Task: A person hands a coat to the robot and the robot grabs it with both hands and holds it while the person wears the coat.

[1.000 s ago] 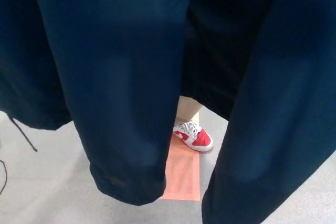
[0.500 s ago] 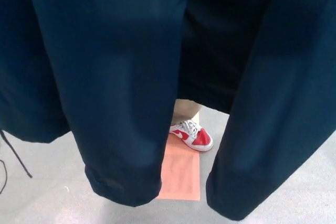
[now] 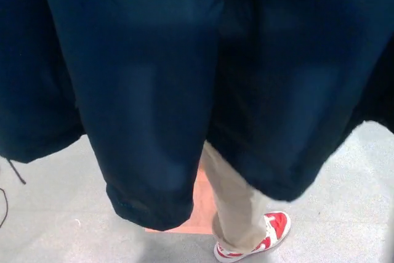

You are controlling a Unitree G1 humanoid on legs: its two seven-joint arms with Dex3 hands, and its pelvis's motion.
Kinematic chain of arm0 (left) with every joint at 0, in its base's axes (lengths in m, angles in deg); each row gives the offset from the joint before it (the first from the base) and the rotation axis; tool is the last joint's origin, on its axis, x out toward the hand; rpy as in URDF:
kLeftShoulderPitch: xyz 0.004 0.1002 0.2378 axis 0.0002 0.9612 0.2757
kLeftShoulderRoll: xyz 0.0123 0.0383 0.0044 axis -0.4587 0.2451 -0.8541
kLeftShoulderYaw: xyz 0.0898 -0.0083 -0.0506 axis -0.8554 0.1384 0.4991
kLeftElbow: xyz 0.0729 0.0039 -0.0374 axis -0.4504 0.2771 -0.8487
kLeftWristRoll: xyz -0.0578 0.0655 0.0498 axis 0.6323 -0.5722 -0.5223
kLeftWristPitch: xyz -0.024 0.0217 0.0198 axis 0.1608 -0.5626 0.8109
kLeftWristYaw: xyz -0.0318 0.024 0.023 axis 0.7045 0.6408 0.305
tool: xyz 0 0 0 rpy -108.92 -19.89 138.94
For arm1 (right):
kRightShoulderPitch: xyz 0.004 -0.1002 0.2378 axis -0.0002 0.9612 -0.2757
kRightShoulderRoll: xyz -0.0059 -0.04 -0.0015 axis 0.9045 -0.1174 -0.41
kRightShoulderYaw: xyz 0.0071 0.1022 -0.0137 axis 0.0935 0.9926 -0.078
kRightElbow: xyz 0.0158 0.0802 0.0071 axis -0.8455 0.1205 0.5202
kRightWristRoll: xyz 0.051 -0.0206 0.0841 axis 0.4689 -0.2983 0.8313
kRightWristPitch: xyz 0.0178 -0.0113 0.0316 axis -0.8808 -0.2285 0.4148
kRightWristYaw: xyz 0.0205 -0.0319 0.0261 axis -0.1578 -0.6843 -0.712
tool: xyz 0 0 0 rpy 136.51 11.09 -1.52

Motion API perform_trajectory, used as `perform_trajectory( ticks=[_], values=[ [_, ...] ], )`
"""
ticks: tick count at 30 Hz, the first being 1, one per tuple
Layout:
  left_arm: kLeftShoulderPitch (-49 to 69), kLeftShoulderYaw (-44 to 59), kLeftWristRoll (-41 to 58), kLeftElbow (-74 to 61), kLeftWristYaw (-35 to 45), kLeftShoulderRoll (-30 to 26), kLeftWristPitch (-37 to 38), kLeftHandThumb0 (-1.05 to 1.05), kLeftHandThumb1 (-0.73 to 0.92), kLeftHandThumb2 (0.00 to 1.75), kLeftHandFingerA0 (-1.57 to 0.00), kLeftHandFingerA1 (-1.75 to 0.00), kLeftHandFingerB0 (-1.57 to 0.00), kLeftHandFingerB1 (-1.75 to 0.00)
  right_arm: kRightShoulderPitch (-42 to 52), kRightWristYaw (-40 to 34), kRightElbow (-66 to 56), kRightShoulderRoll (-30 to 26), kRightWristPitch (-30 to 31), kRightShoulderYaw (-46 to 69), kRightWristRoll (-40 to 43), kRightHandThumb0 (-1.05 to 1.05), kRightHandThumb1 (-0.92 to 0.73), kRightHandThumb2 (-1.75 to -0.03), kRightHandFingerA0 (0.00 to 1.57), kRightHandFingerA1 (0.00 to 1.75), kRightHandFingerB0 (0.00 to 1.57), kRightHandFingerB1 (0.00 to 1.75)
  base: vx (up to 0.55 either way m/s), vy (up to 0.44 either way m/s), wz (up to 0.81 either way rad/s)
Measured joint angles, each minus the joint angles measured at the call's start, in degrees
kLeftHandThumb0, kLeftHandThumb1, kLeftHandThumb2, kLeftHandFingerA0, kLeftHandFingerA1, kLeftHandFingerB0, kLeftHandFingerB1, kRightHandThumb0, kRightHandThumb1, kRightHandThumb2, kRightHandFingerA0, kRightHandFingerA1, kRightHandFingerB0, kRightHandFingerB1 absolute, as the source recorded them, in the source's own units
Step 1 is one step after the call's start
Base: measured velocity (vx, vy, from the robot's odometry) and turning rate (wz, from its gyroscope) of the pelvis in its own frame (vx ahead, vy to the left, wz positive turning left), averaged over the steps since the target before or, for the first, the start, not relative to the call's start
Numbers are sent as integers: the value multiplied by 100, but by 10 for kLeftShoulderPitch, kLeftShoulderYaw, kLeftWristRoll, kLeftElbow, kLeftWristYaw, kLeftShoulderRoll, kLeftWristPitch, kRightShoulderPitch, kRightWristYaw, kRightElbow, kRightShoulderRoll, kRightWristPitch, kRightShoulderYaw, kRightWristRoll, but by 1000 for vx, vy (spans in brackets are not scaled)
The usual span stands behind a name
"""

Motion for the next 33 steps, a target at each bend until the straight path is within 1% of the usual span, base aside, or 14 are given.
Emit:
perform_trajectory(
  ticks=[3, 4, 9, 10, 11, 13, 15, 17, 18, 19, 23, 27, 28, 33],
  values=[
    [0, -1, 0, 0, 0, 0, 0, -47, 57, 91, -118, -143, -89, -124, 0, 0, 0, -1, 0, 0, -1, -49, -82, -64, 87, 165, 73, 139, 0, 0, 0],
    [0, -2, -1, 0, 0, 0, 0, -39, 74, 66, -85, -175, -72, -155, 0, 0, 1, -1, 0, 0, -1, -48, -79, -70, 86, 165, 73, 136, 0, 0, 0],
    [0, -2, 0, 0, 2, 0, 0, -41, 74, 63, -84, -175, -71, -153, 0, 0, 1, -4, 0, 1, -2, -48, -80, -71, 87, 164, 75, 138, 0, 0, 0],
    [0, -1, 0, 0, 3, 0, 0, -42, 73, 64, -85, -174, -73, -153, 0, 0, 1, -4, -1, 1, -3, -48, -82, -64, 89, 164, 74, 141, 0, 0, 0],
    [0, -1, 0, 0, 4, 0, 0, -39, 75, 66, -84, -175, -71, -154, 0, 0, 1, -5, -1, 1, -3, -48, -81, -67, 89, 169, 74, 144, 0, 0, 0],
    [0, -1, 0, 0, 6, 0, 0, -41, 75, 66, -83, -175, -70, -155, 0, 0, 1, -5, -1, 1, -4, -50, -77, -71, 87, 169, 78, 146, 0, 0, 0],
    [0, -1, 0, -1, 7, 0, 0, -41, 76, 66, -83, -175, -68, -155, 0, 1, 1, -5, -1, 2, -4, -48, -79, -69, 85, 173, 74, 149, 0, 0, 0],
    [0, -1, 0, -1, 8, -1, 0, -41, 76, 63, -84, -175, -66, -158, 0, 1, 1, -6, -2, 2, -5, -48, -79, -70, 86, 171, 77, 149, 0, 0, 0],
    [0, -1, 0, -1, 9, -1, 0, -40, 74, 62, -84, -175, -66, -159, 0, 1, 1, -6, -3, 2, -5, -47, -82, -64, 91, 165, 76, 142, 0, 0, 0],
    [0, -1, 0, -1, 9, -1, 0, -42, 75, 65, -81, -174, -69, -154, 0, 1, 1, -6, -3, 2, -5, -47, -80, -71, 89, 166, 77, 138, 0, 0, 0],
    [0, -1, 0, -2, 13, -2, 0, -41, 75, 66, -83, -175, -69, -155, 0, 3, 2, -6, -4, 2, -6, -47, -80, -71, 91, 163, 79, 136, 0, 0, 0],
    [0, -1, 0, -2, 14, -2, 0, -42, 75, 63, -86, -175, -67, -160, 0, 4, 3, -6, -5, 2, -6, -48, -80, -66, 90, 170, 75, 146, 0, 0, 0],
    [0, -1, 0, -2, 14, -2, 0, -42, 74, 63, -87, -175, -70, -159, 0, 4, 3, -6, -5, 2, -6, -50, -78, -69, 85, 172, 75, 148, 0, 0, 0],
    [0, -3, -1, -3, 12, -2, 1, -42, 76, 63, -87, -175, -69, -161, 0, 7, 4, -8, -4, 4, -6, -50, -79, -70, 86, 173, 78, 151, 0, 0, 0]
  ],
)
